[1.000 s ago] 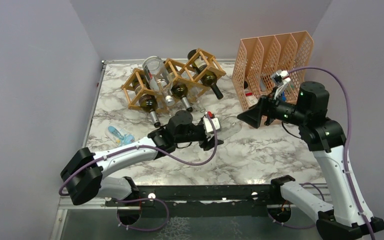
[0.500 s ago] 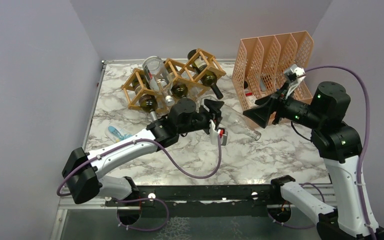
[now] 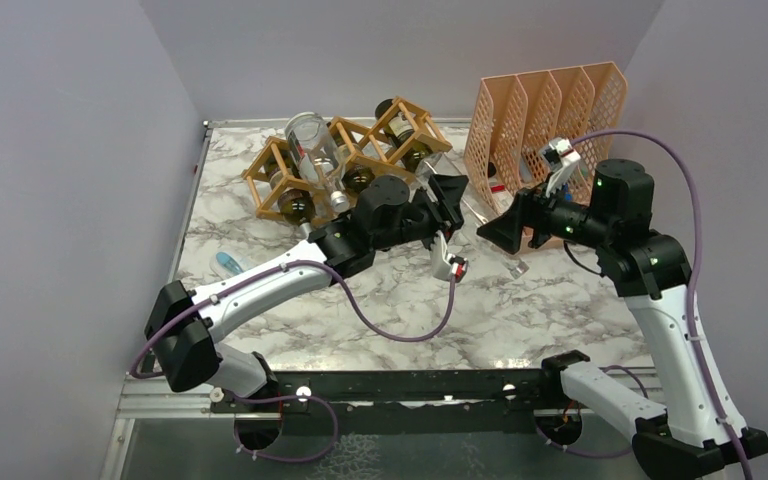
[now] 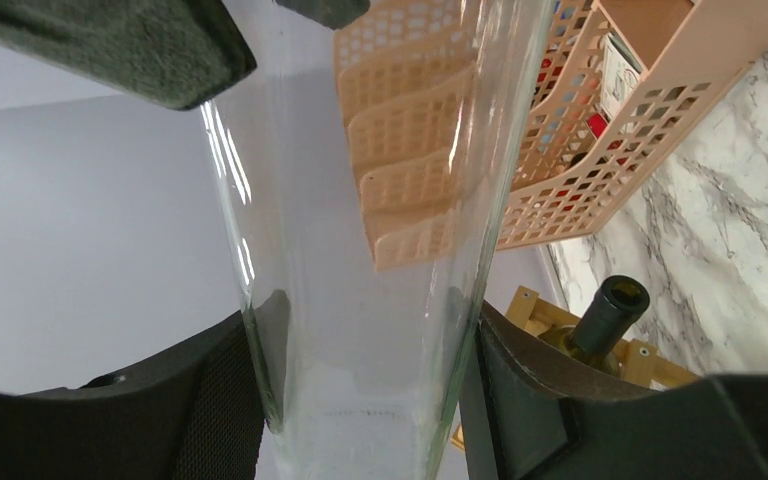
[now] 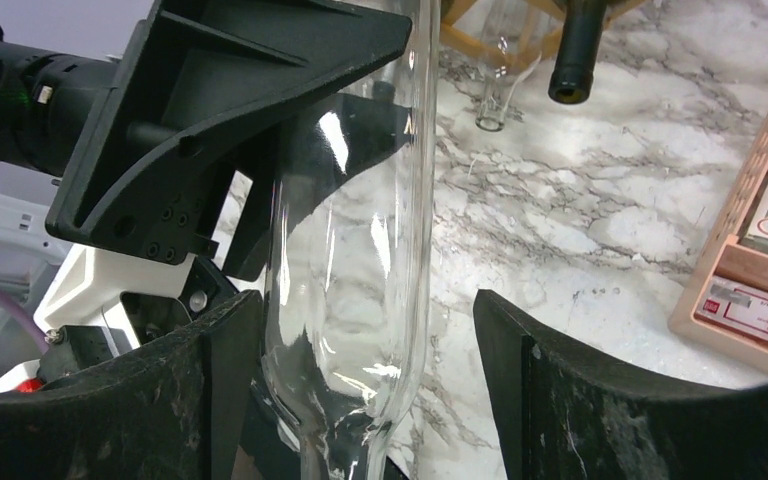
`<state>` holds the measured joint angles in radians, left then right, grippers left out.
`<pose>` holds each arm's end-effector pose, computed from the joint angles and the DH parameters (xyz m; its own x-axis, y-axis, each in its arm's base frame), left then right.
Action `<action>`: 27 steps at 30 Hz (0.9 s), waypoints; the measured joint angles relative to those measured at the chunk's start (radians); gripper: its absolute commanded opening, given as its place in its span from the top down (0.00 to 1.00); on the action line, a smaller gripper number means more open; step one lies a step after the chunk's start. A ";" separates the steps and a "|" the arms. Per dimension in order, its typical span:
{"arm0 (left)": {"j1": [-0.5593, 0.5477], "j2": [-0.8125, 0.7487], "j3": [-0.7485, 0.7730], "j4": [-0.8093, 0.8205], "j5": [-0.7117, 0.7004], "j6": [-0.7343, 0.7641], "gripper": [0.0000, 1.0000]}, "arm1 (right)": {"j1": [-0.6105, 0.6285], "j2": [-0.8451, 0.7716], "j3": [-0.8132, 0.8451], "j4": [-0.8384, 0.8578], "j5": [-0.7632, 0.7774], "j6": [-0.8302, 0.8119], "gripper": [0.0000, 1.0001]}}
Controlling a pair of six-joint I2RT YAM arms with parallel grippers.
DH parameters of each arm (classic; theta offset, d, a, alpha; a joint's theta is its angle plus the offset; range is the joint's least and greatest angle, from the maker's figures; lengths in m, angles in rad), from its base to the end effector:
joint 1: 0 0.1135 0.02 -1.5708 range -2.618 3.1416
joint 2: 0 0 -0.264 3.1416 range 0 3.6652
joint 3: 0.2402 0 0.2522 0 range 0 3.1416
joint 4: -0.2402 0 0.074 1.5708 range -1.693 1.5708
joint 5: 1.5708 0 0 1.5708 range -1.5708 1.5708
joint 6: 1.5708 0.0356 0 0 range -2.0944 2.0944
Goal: Put the wine bottle on the wine rack
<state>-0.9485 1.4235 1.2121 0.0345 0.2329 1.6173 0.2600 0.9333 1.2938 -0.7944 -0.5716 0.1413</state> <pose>0.1917 -0.2813 0.3628 0.9268 0.3755 0.0052 0.0596 -0.1606 0.9852 0.1547 0.0611 0.4245 -0.4995 -0.0103 -0.8663 -0.6265 0.6950 0.3530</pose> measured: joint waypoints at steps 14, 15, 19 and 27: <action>0.000 0.023 0.000 -0.051 -0.025 0.039 1.00 | 0.000 0.011 -0.124 0.055 -0.037 0.019 0.23; 0.000 0.024 0.000 -0.056 -0.025 0.037 1.00 | 0.000 0.013 -0.129 0.060 -0.042 0.020 0.24; 0.000 0.037 0.025 -0.105 -0.025 0.021 0.99 | 0.000 0.020 -0.143 0.070 -0.055 0.025 0.31; 0.001 0.074 0.124 -0.224 -0.026 -0.016 0.92 | 0.003 0.034 -0.164 0.110 -0.086 0.043 0.35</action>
<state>-0.9474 1.4971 1.3361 -0.1898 0.2073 1.6012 0.2626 0.9672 1.1301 -0.6846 -0.6575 0.1844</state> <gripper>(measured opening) 0.618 0.660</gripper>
